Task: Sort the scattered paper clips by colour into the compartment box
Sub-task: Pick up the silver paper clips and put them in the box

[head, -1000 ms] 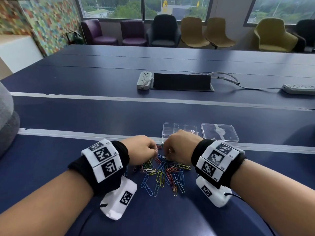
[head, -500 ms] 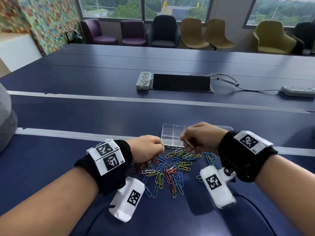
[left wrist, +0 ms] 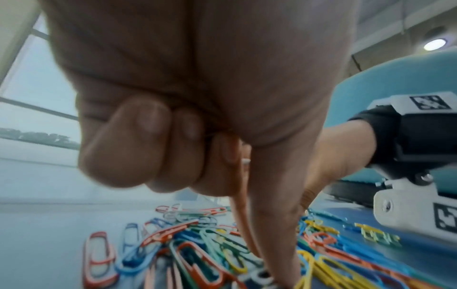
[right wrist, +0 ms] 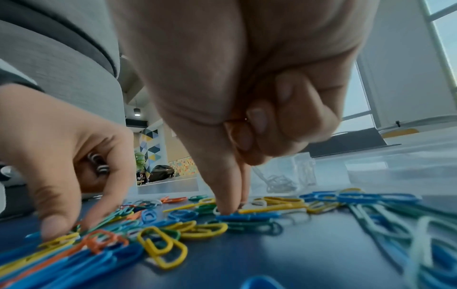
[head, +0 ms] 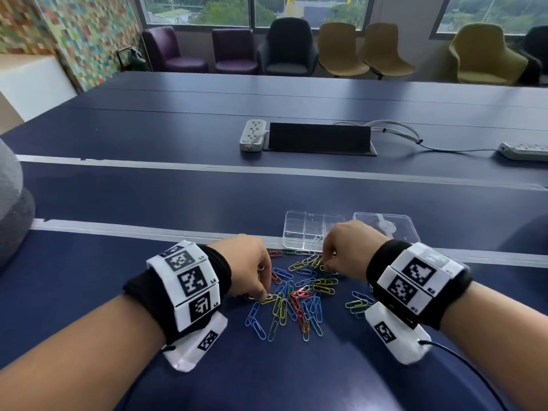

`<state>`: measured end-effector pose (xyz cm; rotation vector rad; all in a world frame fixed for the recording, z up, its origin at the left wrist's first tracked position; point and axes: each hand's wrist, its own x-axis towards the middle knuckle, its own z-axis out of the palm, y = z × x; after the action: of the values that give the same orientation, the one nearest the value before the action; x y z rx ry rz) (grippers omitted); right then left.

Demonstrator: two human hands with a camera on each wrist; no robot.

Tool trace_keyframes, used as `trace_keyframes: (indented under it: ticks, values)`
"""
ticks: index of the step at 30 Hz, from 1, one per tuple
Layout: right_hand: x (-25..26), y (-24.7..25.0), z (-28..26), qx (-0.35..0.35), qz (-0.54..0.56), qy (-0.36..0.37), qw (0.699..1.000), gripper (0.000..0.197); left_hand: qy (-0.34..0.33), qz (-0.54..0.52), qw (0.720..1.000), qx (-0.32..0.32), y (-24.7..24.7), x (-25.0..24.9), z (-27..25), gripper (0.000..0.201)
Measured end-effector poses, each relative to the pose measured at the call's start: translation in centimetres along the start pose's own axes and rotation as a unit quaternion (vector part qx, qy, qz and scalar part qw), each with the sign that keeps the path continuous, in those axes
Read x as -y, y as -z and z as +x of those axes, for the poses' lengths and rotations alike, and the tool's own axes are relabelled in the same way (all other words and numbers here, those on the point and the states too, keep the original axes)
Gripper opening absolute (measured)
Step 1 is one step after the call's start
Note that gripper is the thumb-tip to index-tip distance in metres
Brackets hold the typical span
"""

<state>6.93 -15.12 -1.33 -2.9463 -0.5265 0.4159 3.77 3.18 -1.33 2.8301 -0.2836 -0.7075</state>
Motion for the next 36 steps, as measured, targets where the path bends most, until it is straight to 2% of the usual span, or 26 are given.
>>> trace_keyframes:
  ticks: [4, 7, 9, 11, 13, 15, 20, 27, 29, 31, 34, 36]
  values:
    - [-0.2, 0.1, -0.1, 0.038, 0.044, -0.011, 0.998, 0.013, -0.007, 0.044, 0.999, -0.008, 0.0, -0.5, -0.1, 0.011]
    - [-0.7, 0.6, -0.2, 0.072, 0.131, -0.031, 0.988, 0.014, -0.019, 0.074, 0.997, -0.008, 0.0, -0.7, -0.2, 0.01]
    - [-0.8, 0.8, -0.3, 0.106, 0.251, -0.056, 0.961, 0.015, -0.026, 0.087, 0.996, -0.012, -0.2, -0.8, -0.3, 0.011]
    - [-0.7, 1.1, -0.4, 0.136, 0.364, -0.086, 0.918, 0.011, -0.024, 0.085, 0.996, -0.008, -0.3, -0.8, -0.4, 0.01]
    - [-0.6, 1.4, -0.5, 0.153, 0.418, -0.102, 0.89, 0.009, -0.024, 0.078, 0.997, 0.002, -0.5, -0.8, -0.4, 0.008]
    - [-0.7, 1.6, -0.6, 0.15, 0.441, -0.107, 0.879, 0.01, -0.029, 0.075, 0.997, 0.005, -0.5, -0.6, -0.4, 0.005]
    - [-0.8, 0.8, -0.6, 0.133, 0.461, -0.101, 0.872, 0.01, -0.038, 0.069, 0.997, 0.003, -0.7, -0.2, -0.5, 0.01]
    - [-0.9, 0.5, -0.6, 0.077, 0.462, -0.063, 0.881, 0.013, -0.028, -0.008, 0.999, -0.016, -0.6, 0.0, -0.5, 0.024]
    - [-0.9, 0.7, -0.6, 0.079, 0.464, -0.062, 0.88, 0.012, -0.021, -0.05, 0.998, -0.013, -0.3, -0.1, -0.4, 0.023]
    - [-0.9, 0.9, -0.8, 0.098, 0.442, -0.064, 0.889, 0.021, -0.018, -0.1, 0.995, -0.004, -0.2, -0.2, -0.3, 0.022]
    - [-0.8, 1.0, -1.4, 0.114, 0.359, -0.059, 0.924, 0.031, -0.026, -0.167, 0.986, 0.013, -0.4, -0.4, -0.2, 0.021]
    - [-0.7, 0.9, -2.1, 0.09, 0.231, -0.046, 0.968, 0.029, -0.03, -0.192, 0.981, 0.01, -0.5, -0.5, 0.1, 0.021]
